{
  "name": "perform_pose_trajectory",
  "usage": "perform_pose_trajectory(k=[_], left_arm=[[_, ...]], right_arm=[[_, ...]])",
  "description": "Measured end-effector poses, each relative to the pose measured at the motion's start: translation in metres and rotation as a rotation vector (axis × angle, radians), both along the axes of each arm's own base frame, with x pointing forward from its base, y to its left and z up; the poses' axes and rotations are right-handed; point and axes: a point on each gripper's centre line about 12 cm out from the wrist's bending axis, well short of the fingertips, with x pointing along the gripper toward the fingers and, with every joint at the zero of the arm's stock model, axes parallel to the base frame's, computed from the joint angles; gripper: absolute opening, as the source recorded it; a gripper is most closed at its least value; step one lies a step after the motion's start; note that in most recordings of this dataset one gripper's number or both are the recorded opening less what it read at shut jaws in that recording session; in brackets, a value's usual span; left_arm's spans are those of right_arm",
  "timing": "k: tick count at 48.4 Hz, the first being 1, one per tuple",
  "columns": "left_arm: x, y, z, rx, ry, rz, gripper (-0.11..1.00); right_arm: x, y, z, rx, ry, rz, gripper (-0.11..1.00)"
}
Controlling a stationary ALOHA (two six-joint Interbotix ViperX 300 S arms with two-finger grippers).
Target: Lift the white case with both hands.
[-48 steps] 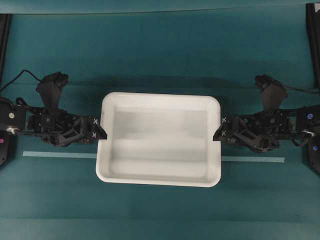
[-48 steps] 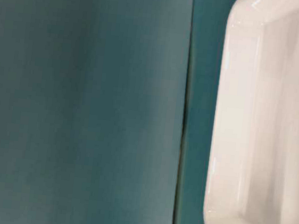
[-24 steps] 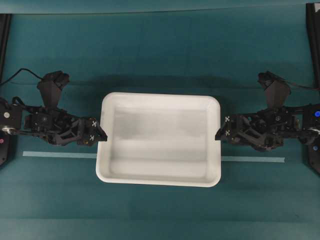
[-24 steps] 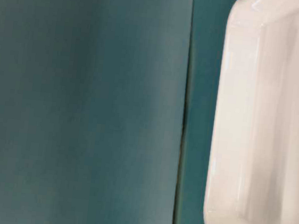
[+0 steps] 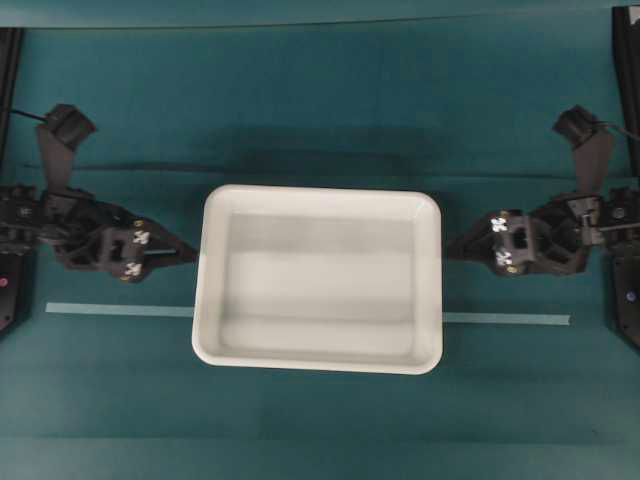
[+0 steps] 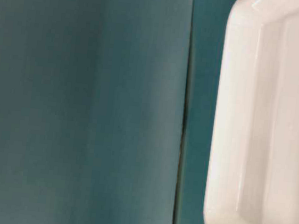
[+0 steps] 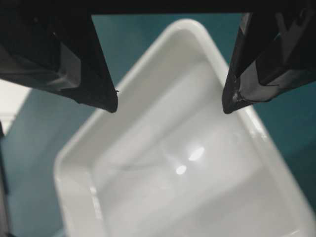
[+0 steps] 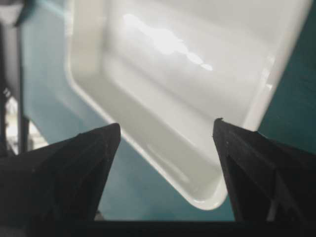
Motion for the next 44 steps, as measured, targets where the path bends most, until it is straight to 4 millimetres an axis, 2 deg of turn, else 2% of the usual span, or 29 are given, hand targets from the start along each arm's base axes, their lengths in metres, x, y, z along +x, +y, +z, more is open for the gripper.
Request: perform_pose_trajectory(k=[13, 26, 44], left_arm=[[-0.017, -0.002, 0.035, 0.092, -0.115, -0.047, 0.91], [-0.026, -0.008, 0.056, 0.21, -0.197, -0.126, 0.91], [-0.033, -0.014, 0.079, 0.512, -0.266, -0.27, 0.91]], right_arm=[[-0.01, 0.0, 0.032, -0.245, -0.115, 0.136, 0.83], [-0.022, 0.0, 0.064, -0.494, -0.238, 0.23, 0.83], [-0.034, 0.01, 0.085, -0.885, -0.31, 0.424, 0.83]])
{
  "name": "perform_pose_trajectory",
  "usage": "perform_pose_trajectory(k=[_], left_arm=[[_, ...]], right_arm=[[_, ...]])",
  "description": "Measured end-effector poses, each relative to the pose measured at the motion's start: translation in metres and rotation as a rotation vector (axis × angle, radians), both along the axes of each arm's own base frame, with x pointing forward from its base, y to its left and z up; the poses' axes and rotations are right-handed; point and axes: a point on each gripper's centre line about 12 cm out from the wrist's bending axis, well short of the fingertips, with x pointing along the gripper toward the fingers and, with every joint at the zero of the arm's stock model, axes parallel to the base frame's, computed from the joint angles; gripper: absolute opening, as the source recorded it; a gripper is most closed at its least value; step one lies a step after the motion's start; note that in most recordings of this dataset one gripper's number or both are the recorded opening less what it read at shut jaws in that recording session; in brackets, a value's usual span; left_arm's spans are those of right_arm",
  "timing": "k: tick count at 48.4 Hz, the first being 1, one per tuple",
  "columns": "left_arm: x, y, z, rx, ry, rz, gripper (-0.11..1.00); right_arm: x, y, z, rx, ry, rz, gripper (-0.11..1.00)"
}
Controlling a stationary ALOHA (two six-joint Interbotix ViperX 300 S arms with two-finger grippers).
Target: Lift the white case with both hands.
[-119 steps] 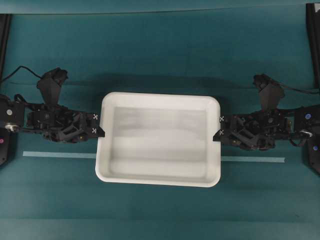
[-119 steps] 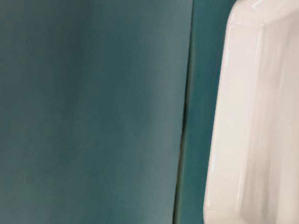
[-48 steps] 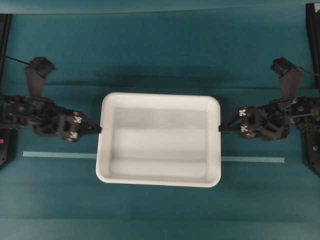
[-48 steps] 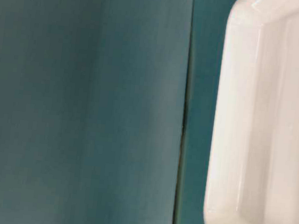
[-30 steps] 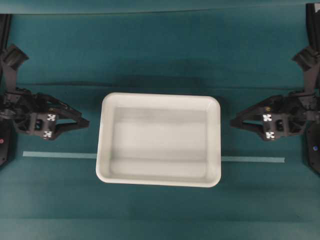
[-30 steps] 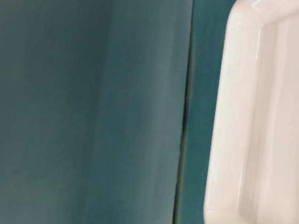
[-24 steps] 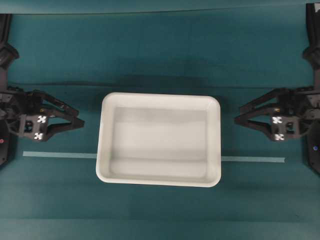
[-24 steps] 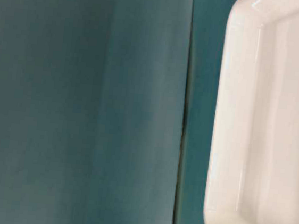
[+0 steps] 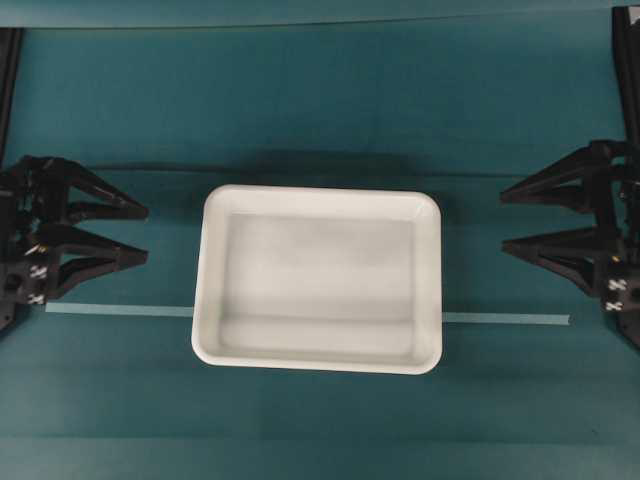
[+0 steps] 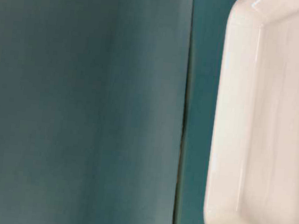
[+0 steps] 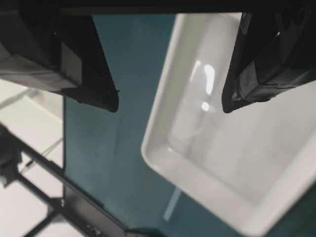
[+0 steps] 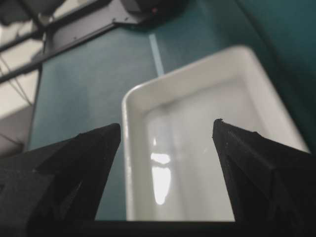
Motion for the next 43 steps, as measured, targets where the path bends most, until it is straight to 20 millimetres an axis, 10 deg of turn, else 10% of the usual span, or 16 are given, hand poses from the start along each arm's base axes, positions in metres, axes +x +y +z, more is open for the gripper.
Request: perform_pose_trajectory(k=[43], left_arm=[[-0.028, -0.004, 0.038, 0.208, -0.174, -0.054, 0.91]], right_arm=[[-0.023, 0.002, 0.035, -0.161, -0.128, 0.035, 0.82]])
